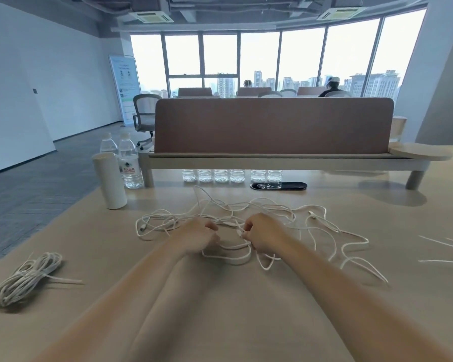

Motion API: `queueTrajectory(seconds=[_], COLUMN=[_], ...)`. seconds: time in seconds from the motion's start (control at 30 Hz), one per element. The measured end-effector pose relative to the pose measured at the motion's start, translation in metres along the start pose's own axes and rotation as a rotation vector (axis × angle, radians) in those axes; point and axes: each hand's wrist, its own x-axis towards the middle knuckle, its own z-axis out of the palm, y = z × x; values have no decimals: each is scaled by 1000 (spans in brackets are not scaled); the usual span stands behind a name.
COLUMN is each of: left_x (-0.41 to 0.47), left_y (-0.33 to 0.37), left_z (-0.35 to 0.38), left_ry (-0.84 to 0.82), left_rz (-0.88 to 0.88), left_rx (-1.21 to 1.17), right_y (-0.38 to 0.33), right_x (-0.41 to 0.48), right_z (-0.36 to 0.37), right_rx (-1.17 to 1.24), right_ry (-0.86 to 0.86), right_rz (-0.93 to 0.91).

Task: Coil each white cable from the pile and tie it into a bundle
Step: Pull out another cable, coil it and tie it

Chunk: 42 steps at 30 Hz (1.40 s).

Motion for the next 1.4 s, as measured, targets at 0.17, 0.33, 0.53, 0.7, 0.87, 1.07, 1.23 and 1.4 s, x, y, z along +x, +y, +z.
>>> queueTrajectory(seconds=[0.17, 0.33, 0.53, 0.7, 0.87, 1.07, 1.23, 1.4], left_x=[8, 3, 6, 2, -2, -9, -20, -35], left_y=[-9, -13, -16, -12, -11, 0, 25, 57], left_z=[21, 29, 29, 27, 30, 3, -38, -65], left_ry=[73, 127, 98, 152, 248, 318, 464, 588], left_rz=[26, 62, 35, 42, 14, 62, 122, 290], left_rx=[275, 421, 413, 467, 314, 188, 137, 48], right_y=[6, 7, 7, 5, 5, 4, 2, -1], right_x=[9, 8, 0, -4, -12, -18, -21, -24], right_z=[12, 16, 15, 11, 8, 2, -2, -16], right_rx=[-7, -28, -59, -59, -34, -148, -209, -24], right_ry=[29, -18, -48, -18, 0, -15, -45, -113], right_rz=[45, 46, 16, 3, 1, 1, 10, 7])
